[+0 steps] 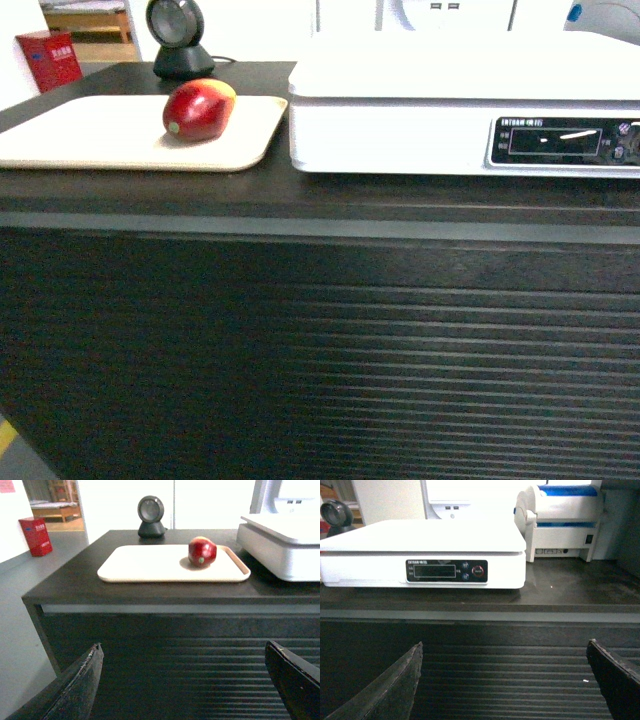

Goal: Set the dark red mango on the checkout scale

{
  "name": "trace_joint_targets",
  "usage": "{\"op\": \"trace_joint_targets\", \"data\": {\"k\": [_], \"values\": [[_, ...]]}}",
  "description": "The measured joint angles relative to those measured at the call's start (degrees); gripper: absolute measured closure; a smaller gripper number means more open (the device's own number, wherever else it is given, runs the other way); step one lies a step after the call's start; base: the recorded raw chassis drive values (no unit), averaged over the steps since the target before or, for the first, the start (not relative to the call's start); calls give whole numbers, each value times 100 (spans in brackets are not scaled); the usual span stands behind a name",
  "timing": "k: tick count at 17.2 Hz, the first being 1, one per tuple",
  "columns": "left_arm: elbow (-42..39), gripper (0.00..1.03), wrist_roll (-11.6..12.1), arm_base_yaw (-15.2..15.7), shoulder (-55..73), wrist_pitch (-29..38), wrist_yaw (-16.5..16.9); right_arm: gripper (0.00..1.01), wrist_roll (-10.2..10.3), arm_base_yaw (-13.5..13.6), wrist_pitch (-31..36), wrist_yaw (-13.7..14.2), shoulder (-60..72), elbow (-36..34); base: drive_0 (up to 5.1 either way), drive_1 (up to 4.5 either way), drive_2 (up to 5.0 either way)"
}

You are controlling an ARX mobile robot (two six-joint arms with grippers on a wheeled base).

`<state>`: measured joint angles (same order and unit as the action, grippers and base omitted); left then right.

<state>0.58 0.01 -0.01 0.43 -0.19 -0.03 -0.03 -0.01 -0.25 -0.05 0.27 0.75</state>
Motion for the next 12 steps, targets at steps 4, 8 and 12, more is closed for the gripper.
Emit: {"op": "trace_joint_targets", "data": {"k": [4,8,12], "values": [[0,5,2,0,0,-4,7,3,11,0,0,7,0,0,0,0,0],[0,5,2,0,0,20,-4,3,2,0,26,0,2,0,0,0,0],[2,5,2,0,0,7,2,3,0,0,4,2,2,0,0,0,0]]}}
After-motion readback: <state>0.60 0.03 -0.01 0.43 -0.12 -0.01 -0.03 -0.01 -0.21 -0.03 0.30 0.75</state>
